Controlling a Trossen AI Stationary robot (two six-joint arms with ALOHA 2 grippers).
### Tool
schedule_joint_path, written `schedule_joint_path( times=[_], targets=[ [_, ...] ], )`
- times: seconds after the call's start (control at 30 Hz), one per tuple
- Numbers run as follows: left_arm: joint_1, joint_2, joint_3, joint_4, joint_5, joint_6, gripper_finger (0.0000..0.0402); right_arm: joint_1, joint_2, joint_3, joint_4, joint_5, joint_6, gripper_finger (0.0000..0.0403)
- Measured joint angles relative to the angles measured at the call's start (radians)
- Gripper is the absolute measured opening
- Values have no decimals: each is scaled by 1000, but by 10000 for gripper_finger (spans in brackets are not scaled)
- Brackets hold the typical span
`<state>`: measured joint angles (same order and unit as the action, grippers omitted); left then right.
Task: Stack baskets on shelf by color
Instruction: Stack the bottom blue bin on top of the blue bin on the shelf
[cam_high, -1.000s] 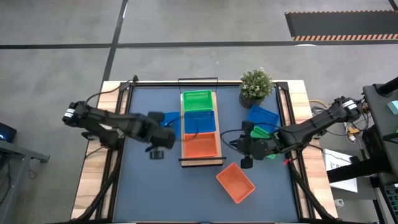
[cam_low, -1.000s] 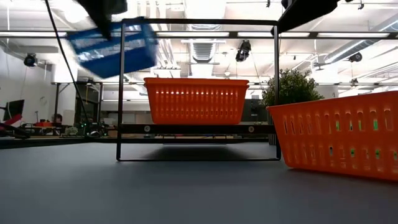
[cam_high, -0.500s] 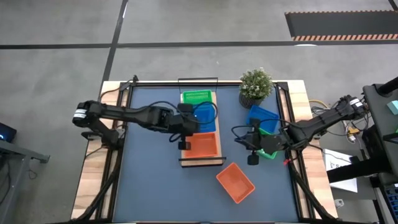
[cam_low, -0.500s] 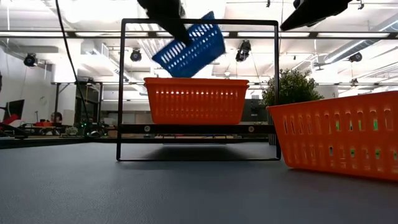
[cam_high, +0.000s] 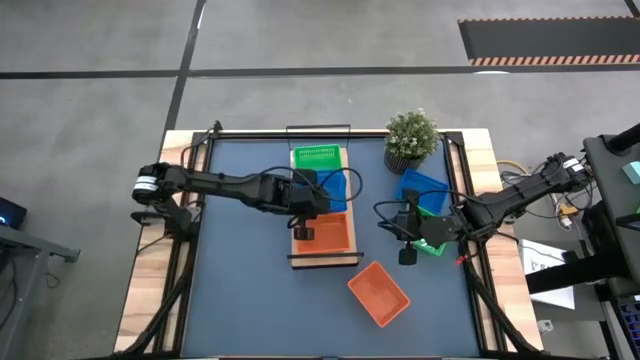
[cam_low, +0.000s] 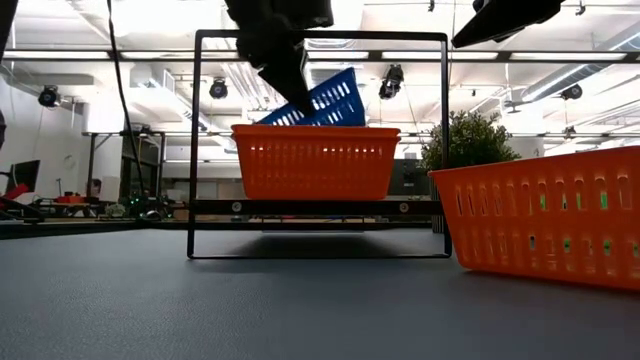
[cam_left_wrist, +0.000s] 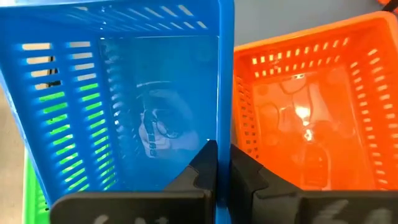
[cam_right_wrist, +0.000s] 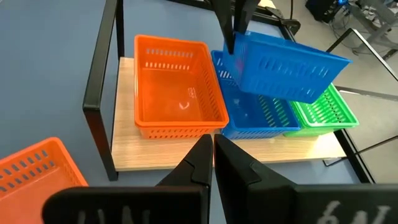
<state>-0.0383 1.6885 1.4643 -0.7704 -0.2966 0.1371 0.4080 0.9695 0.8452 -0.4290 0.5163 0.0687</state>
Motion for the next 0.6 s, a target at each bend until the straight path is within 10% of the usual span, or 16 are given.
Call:
schedule_joint_path(
  times=[0.6],
  targets=[
    [19,5,-11,2,5,0,0,0,0,0,0,0,17,9]
  ],
)
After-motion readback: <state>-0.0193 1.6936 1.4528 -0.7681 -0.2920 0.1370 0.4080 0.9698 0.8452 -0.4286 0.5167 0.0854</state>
